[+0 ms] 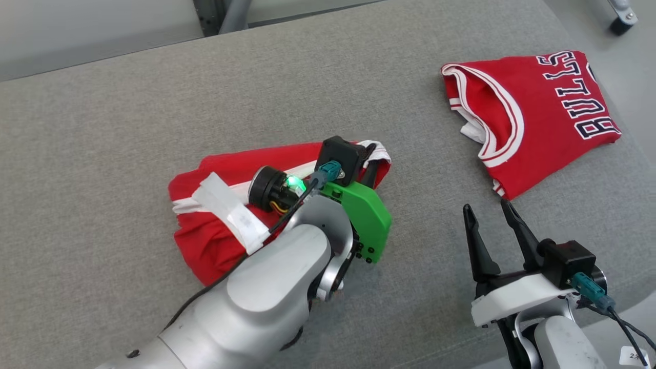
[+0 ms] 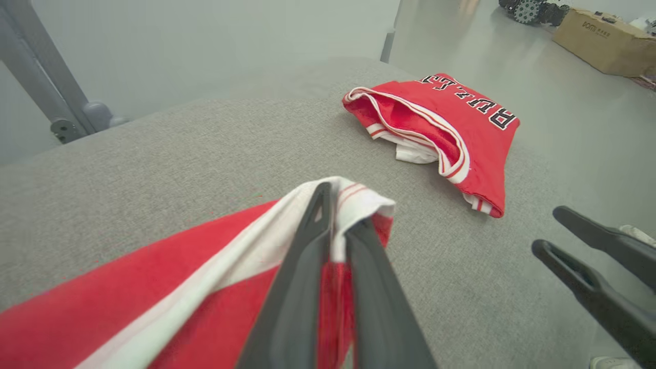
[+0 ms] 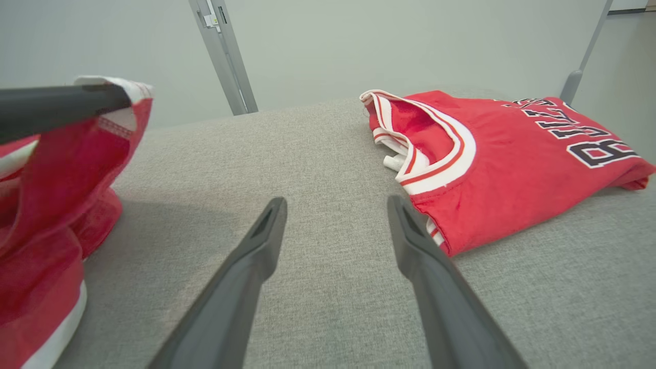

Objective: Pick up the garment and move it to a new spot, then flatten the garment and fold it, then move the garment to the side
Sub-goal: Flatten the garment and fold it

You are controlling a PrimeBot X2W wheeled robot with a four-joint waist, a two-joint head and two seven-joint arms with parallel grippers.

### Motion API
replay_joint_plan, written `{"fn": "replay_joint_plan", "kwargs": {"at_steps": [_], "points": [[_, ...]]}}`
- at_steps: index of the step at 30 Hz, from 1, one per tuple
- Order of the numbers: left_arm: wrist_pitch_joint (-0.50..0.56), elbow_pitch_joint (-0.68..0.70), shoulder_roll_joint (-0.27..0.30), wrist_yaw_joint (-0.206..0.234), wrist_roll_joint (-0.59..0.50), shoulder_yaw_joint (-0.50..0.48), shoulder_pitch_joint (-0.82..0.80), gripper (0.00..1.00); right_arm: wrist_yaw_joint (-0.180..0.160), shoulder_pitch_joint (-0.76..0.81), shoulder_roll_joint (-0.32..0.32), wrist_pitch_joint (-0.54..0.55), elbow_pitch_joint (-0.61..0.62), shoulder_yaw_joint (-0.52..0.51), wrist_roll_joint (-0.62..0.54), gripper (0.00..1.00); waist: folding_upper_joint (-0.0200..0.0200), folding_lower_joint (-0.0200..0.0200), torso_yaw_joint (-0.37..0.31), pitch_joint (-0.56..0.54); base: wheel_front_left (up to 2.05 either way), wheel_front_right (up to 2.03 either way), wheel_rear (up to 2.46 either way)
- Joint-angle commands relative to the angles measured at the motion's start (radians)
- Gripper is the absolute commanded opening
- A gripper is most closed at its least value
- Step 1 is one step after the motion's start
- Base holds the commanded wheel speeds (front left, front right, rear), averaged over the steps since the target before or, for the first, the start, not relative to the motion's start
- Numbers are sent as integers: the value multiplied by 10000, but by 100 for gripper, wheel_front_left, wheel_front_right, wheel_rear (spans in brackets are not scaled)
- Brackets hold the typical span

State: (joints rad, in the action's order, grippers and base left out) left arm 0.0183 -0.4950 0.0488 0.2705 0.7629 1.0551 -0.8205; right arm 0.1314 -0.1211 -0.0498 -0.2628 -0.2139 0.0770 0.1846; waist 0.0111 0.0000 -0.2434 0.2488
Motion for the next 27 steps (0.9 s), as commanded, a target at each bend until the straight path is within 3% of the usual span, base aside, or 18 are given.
{"fn": "replay_joint_plan", "kwargs": {"at_steps": [1, 10, 19, 23, 27], "points": [[-136, -81, 38, 122, 398, 183, 207, 100, -16, -171, -23, -27, -18, 28, 111, 100, -111, 0, -512, 460, 0, 0, 0], [-501, 130, 41, 132, 2056, 1639, 168, 100, -16, -264, -19, -27, -45, -114, 198, 100, -111, 0, -533, 592, 0, 0, 0], [-1912, 1129, 101, 18, 2731, 1485, -326, 100, -16, 198, -24, -26, 15, -555, -28, 100, -111, 0, 29, 89, 0, 0, 0], [-2443, 1740, 1281, 412, 2763, 777, 230, 100, -16, 530, -22, -27, 68, -724, -154, 100, -111, 0, 304, -302, 0, 0, 0], [-2629, 2788, 2931, 801, 3070, 13, 1188, 100, -16, 855, -20, -27, 116, -861, -297, 100, -111, 0, 591, -593, 0, 0, 0]]}}
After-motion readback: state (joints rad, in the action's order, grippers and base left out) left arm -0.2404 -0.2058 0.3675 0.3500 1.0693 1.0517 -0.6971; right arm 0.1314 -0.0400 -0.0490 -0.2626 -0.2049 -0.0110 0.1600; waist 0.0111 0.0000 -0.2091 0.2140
